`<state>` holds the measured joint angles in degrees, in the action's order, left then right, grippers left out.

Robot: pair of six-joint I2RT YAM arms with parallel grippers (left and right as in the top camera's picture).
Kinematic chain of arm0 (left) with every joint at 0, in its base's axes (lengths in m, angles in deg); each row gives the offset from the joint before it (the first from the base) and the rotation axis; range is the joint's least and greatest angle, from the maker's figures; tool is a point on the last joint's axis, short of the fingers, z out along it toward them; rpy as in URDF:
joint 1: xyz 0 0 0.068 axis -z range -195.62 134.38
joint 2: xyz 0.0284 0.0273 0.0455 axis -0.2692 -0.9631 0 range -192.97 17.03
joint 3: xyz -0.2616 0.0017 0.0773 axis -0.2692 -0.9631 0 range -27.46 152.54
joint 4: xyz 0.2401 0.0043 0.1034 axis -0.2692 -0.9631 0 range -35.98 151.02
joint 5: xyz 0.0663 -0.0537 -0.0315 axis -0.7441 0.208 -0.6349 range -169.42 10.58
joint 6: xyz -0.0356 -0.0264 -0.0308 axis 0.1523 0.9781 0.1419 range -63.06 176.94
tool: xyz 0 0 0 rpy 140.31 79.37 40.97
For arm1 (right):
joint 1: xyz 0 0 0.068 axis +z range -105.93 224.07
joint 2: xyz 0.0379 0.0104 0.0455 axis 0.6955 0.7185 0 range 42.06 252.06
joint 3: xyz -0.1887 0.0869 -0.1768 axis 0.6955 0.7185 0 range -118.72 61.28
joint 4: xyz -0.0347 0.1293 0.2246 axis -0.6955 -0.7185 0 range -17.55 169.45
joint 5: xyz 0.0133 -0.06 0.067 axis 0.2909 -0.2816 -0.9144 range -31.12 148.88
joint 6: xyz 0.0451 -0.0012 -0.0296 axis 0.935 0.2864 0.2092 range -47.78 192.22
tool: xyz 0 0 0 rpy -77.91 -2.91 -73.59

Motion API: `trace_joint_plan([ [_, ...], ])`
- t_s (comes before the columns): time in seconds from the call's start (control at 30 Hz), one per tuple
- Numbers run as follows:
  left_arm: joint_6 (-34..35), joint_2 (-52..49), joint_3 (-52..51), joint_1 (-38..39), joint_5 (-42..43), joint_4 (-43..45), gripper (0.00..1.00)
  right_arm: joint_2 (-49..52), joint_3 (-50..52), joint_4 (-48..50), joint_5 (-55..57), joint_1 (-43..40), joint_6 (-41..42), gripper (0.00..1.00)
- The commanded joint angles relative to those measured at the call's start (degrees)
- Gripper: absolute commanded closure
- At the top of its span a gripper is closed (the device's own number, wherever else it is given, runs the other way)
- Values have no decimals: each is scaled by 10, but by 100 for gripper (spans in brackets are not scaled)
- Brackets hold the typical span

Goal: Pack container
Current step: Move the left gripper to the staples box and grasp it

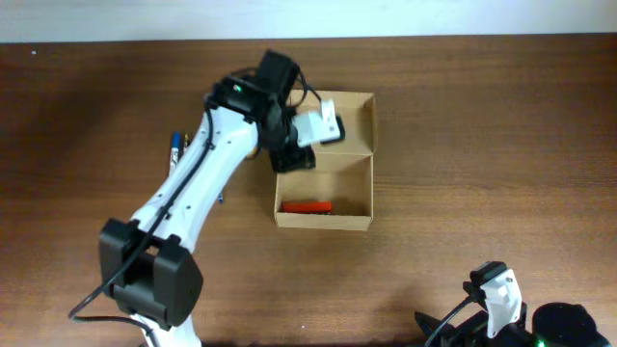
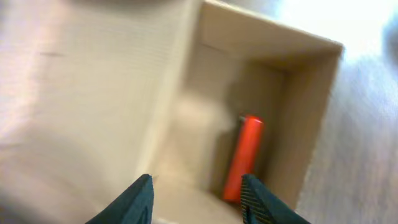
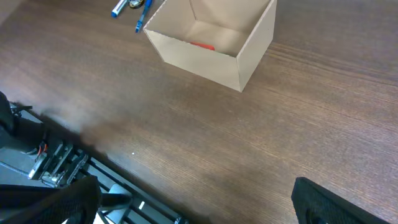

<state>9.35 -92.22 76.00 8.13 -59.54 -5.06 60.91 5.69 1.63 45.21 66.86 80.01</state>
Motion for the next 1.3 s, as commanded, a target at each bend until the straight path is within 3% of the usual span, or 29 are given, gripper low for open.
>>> trace_joint_plan([
  [0.0, 105, 7, 40, -23, -52, -6, 56, -1, -1, 2, -7, -4, 4, 1],
  [0.37, 292, 6, 45, -164, -62, 1, 57, -1, -1, 2, -7, -4, 4, 1],
  [0.63, 306, 5, 7, -246, -62, 52, 56, -1, -1, 2, -7, -4, 4, 1],
  [1.07, 328, 4, -193, -246, -110, 286, 56, -1, -1, 2, -7, -4, 4, 1],
  [1.27, 328, 2, -245, -245, -107, 349, 56, -1, -1, 2, -7, -4, 4, 1],
])
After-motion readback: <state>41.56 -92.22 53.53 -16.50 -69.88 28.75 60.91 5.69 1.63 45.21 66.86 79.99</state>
